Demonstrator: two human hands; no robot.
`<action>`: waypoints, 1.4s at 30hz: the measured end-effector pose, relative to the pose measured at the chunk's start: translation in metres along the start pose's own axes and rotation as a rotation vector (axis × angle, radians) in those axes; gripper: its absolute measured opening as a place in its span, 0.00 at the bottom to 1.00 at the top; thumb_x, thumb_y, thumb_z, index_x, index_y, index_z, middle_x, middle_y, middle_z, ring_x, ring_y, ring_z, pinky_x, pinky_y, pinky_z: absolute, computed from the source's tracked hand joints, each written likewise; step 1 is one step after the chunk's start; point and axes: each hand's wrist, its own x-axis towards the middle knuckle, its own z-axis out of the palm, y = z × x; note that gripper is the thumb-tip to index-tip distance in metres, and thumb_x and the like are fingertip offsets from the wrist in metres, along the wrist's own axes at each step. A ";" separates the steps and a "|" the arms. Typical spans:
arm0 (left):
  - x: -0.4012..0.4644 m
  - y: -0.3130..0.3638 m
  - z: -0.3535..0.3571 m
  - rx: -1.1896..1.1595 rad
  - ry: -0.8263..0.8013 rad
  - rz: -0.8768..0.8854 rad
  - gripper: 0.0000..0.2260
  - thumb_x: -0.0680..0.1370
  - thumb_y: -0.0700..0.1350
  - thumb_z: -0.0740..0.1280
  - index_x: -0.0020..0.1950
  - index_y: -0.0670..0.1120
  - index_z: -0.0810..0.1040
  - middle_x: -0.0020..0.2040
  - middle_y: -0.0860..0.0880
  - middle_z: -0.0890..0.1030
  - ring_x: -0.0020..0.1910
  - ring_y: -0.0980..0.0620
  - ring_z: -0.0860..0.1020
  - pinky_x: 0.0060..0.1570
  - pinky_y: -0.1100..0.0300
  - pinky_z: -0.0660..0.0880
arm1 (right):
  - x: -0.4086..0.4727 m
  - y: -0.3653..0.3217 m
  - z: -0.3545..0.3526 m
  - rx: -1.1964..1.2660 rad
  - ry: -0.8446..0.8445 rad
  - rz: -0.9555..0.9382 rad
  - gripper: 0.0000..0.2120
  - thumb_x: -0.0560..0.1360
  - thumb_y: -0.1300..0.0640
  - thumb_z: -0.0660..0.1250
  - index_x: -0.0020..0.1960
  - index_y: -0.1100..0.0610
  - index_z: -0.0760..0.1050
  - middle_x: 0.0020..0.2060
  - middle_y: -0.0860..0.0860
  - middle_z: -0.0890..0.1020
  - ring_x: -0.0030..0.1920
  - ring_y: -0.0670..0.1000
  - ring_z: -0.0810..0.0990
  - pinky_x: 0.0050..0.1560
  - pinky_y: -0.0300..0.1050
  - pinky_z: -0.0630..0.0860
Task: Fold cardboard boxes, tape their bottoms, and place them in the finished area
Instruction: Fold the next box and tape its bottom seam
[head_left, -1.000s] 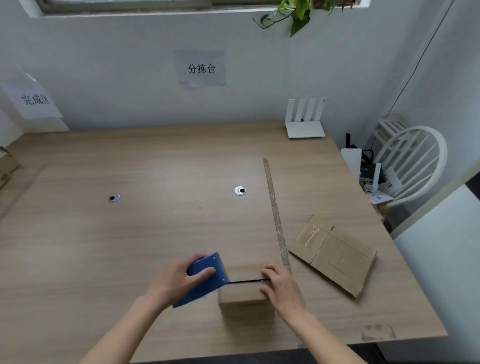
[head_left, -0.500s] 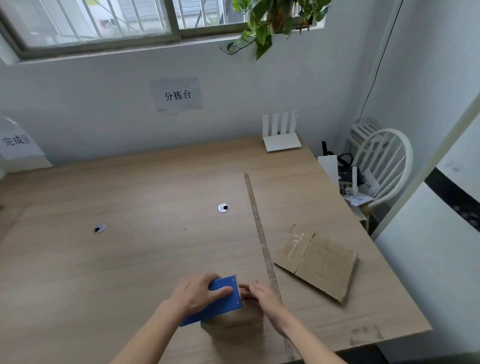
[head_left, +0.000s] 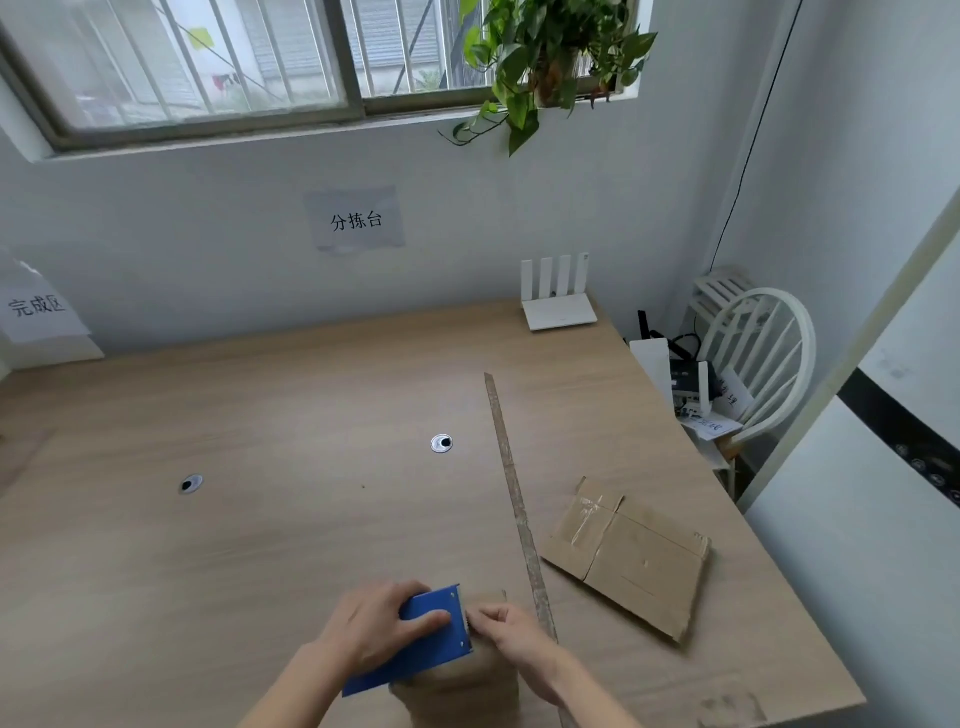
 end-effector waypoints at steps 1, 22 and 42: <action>-0.001 0.001 -0.001 -0.001 0.000 0.000 0.29 0.71 0.78 0.54 0.61 0.63 0.77 0.51 0.61 0.82 0.47 0.59 0.79 0.43 0.63 0.72 | 0.001 0.001 0.000 -0.019 0.013 -0.012 0.11 0.81 0.52 0.67 0.60 0.53 0.83 0.54 0.45 0.86 0.61 0.47 0.81 0.66 0.43 0.74; 0.002 -0.006 0.013 0.249 -0.052 -0.064 0.29 0.75 0.74 0.53 0.57 0.55 0.79 0.50 0.54 0.83 0.47 0.51 0.80 0.43 0.56 0.72 | -0.001 0.025 -0.038 0.035 0.462 -0.135 0.04 0.79 0.66 0.67 0.48 0.63 0.81 0.40 0.59 0.84 0.41 0.52 0.85 0.42 0.43 0.83; 0.013 0.012 0.011 0.349 -0.041 -0.080 0.27 0.76 0.73 0.56 0.52 0.53 0.80 0.46 0.52 0.82 0.40 0.51 0.76 0.36 0.57 0.66 | -0.002 0.048 -0.034 0.161 0.663 -0.029 0.06 0.76 0.66 0.72 0.42 0.58 0.85 0.41 0.55 0.86 0.41 0.51 0.86 0.41 0.43 0.84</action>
